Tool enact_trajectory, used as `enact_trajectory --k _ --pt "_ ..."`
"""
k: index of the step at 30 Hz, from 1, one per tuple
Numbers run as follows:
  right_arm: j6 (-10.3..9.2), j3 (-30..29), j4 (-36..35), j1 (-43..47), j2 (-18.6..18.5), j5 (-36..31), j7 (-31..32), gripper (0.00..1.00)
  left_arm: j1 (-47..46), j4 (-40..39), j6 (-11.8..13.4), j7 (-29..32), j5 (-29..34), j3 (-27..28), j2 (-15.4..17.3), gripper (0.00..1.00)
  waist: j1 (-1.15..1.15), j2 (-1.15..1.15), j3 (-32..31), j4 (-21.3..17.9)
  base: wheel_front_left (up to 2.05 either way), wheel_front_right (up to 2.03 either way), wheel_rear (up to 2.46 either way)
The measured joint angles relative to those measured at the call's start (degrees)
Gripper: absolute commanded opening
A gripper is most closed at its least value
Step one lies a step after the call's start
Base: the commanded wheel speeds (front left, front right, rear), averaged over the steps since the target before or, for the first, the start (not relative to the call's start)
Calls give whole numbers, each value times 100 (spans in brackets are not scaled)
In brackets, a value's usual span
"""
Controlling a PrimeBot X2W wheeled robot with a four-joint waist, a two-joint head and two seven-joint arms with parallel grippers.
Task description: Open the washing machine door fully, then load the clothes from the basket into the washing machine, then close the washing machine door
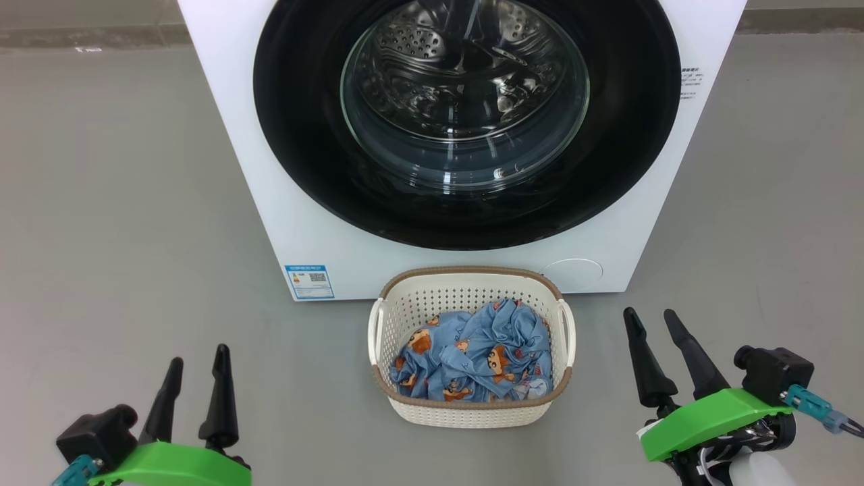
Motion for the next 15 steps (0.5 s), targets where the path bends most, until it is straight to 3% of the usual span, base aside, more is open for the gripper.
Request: enact_trajectory --k 15 --pt "0 77 145 -113 16 -1212 -240 100 -119 188 -1 -249 886 16 -29 100 0 0 -17 7 0 0 0"
